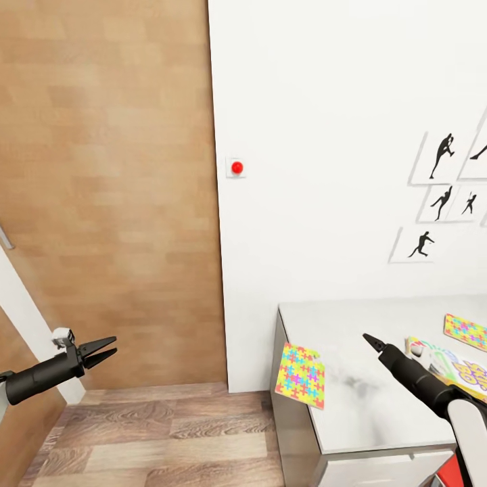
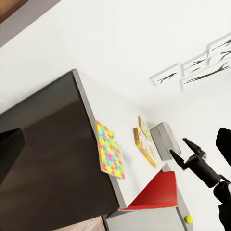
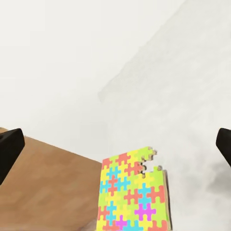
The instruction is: Put all the toys in the child's room - the three board games (two on the bed and one on the table), the two jigsaw puzzles on the table, and the tennis ball on the table - inside the toy box on the table in the child's room.
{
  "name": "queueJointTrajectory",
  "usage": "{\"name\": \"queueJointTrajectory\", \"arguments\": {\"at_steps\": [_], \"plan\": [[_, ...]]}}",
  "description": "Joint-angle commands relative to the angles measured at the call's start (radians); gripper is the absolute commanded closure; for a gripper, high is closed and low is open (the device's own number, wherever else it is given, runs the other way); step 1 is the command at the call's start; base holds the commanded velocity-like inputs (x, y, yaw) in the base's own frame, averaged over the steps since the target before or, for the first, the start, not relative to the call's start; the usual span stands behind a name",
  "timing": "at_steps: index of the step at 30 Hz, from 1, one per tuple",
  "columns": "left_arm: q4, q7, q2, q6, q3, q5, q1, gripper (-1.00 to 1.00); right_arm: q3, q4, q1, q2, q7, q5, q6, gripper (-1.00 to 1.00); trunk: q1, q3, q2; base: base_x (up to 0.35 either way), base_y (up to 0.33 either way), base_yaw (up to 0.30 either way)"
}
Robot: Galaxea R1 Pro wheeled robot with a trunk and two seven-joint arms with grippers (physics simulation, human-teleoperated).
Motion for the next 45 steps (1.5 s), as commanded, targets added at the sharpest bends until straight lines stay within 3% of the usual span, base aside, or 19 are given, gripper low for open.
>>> {"name": "queueJointTrajectory", "arguments": {"at_steps": [1, 14, 17, 18, 22, 27, 32, 37, 41, 45], "plan": [[0.0, -0.003, 0.0, 0.011, 0.0, 0.001, -0.001, -1.0, 0.0, -0.001, -0.001, 0.0, 0.016, -0.001, 0.007, -1.0, 0.004, -0.005, -0.008, 0.0, 0.0, 0.0], [0.0, -0.002, -0.001, 0.011, 0.0, 0.001, -0.001, -1.0, 0.004, -0.007, -0.001, -0.008, 0.052, -0.002, 0.018, -1.0, 0.054, -0.045, -0.099, 0.0, 0.0, 0.0], [0.0, -0.002, -0.002, 0.011, 0.0, 0.001, -0.001, -1.0, 0.003, -0.007, -0.001, -0.011, 0.095, -0.004, 0.058, -1.0, 0.065, -0.055, -0.12, 0.0, 0.0, 0.0], [0.0, -0.002, -0.002, 0.011, 0.0, 0.001, -0.001, -1.0, 0.002, -0.007, -0.001, -0.011, 0.114, -0.005, 0.073, -1.0, 0.069, -0.058, -0.127, 0.0, 0.0, 0.0], [0.0, -0.002, -0.006, 0.011, -0.001, 0.0, -0.001, -1.0, -0.007, -0.008, -0.002, -0.013, 0.298, -0.007, 0.189, -1.0, 0.085, -0.071, -0.155, 0.0, 0.0, 0.0], [0.0, -0.002, -0.015, 0.011, -0.001, 0.0, -0.002, -1.0, -0.047, -0.01, -0.004, -0.014, 0.483, -0.008, 0.285, -1.0, 0.104, -0.086, -0.19, 0.0, 0.0, 0.0], [0.0, 0.011, -0.031, 0.011, -0.001, -0.002, -0.005, -1.0, -0.066, -0.012, -0.003, -0.014, 0.595, -0.014, 0.318, -1.0, 0.123, -0.102, -0.225, 0.0, 0.0, 0.0], [0.0, 0.094, -0.051, 0.01, -0.012, -0.001, -0.008, -1.0, -0.065, -0.014, -0.002, -0.014, 0.713, -0.022, 0.318, -1.0, 0.142, -0.118, -0.26, 0.0, 0.0, 0.0], [0.0, 0.162, -0.085, 0.009, -0.049, 0.001, -0.01, -1.0, -0.063, -0.014, 0.006, -0.014, 0.795, -0.046, 0.318, -1.0, 0.157, -0.13, -0.288, 0.0, 0.0, 0.0], [0.0, 0.19, -0.129, -0.001, -0.075, -0.001, -0.01, -1.0, -0.064, -0.014, 0.007, -0.025, 0.82, -0.071, 0.318, -1.0, 0.173, -0.143, -0.316, 0.0, 0.0, 0.0]]}}
